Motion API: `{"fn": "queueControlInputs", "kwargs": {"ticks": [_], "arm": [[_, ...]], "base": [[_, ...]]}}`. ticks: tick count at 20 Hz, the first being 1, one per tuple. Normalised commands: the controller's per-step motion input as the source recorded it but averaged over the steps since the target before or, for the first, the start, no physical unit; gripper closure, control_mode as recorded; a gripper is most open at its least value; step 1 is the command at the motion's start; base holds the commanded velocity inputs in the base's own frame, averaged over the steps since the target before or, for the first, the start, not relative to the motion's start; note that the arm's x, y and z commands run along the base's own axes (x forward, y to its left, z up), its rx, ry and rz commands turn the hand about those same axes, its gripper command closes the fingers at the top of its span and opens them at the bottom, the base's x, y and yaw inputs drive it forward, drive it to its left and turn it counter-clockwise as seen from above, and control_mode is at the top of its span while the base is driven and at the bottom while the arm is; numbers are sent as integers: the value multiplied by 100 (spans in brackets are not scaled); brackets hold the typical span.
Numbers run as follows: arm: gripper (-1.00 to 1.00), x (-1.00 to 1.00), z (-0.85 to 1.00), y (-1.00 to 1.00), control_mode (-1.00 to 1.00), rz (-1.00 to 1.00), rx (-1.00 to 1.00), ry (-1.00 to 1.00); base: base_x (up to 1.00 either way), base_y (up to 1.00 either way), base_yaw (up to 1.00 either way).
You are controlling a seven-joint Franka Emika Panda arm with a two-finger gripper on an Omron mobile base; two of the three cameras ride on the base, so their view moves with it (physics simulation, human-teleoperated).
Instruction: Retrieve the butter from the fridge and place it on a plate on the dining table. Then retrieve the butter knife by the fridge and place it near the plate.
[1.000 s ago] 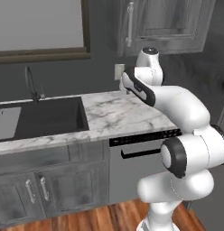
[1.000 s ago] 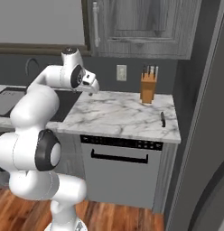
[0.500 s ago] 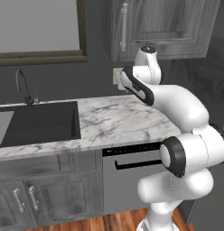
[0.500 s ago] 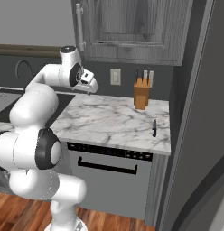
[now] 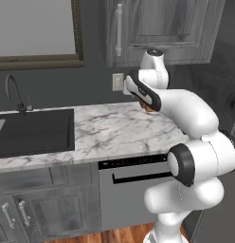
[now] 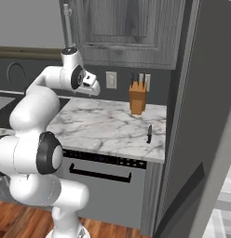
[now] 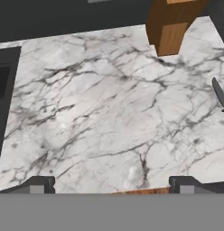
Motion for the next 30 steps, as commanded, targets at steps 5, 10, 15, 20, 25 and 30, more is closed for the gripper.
{"fn": "queueControlInputs", "kwargs": {"ticks": [5, 10, 15, 20, 25, 30], "arm": [[-100, 28, -30, -31, -100, 0, 0, 0], [-100, 27, -40, -97, -100, 0, 0, 6], [-100, 22, -51, -100, -100, -1, 0, 15], [-100, 26, -81, -78, -100, -1, 0, 17], [-100, 13, -69, -68, -100, -1, 0, 10], [-100, 15, -45, -66, -100, -3, 0, 6]], "base": [[0, 0, 0], [0, 0, 0], [0, 0, 0], [0, 0, 0], [0, 0, 0], [0, 0, 0]]}}
